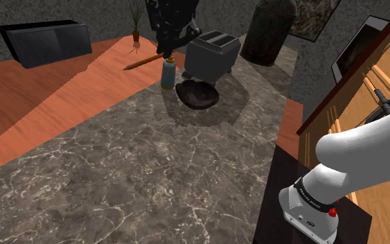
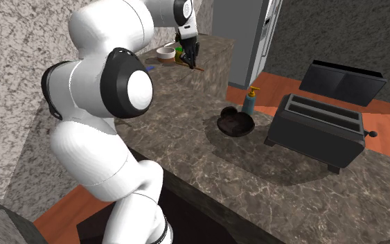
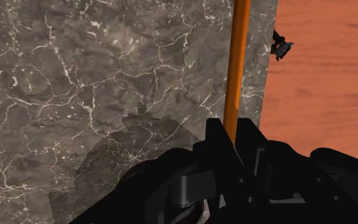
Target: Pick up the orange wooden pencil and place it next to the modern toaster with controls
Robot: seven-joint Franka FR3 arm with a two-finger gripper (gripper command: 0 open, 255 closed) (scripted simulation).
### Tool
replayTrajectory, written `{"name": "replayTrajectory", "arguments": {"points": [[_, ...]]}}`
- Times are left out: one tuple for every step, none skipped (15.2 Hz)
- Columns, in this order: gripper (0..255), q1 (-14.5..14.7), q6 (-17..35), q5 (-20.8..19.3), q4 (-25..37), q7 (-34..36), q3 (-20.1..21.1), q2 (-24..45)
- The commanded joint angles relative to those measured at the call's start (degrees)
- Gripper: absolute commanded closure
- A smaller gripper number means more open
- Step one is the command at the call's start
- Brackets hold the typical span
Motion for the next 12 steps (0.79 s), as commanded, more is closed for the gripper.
{"name": "replayTrajectory", "arguments": {"points": [[255, 4.54, 0.13, 3.34, -2.21, -4.01, -8.09, -2.99], [255, 5.78, 0.18, 5.21, -3.60, -6.43, -11.45, -4.76], [255, 6.72, 0.22, 6.69, -4.89, -8.65, -14.32, -6.23], [255, 7.41, 0.23, 7.92, -6.12, -10.73, -16.82, -7.50], [255, 7.96, 0.24, 8.93, -7.26, -12.69, -19.07, -8.59], [255, 8.46, 0.25, 9.72, -8.34, -14.52, -21.17, -9.49], [255, 8.84, 0.26, 10.37, -9.34, -16.29, -23.09, -10.28], [255, 9.11, 0.26, 10.92, -10.28, -18.00, -24.87, -10.97], [255, 9.29, 0.26, 11.37, -11.15, -19.67, -26.53, -11.57], [255, 9.35, 0.25, 11.76, -11.95, -21.30, -28.06, -12.09], [255, 9.40, 0.25, 12.05, -12.69, -22.88, -29.54, -12.51], [255, 9.34, 0.25, 12.28, -13.35, -24.43, -30.91, -12.87]]}}
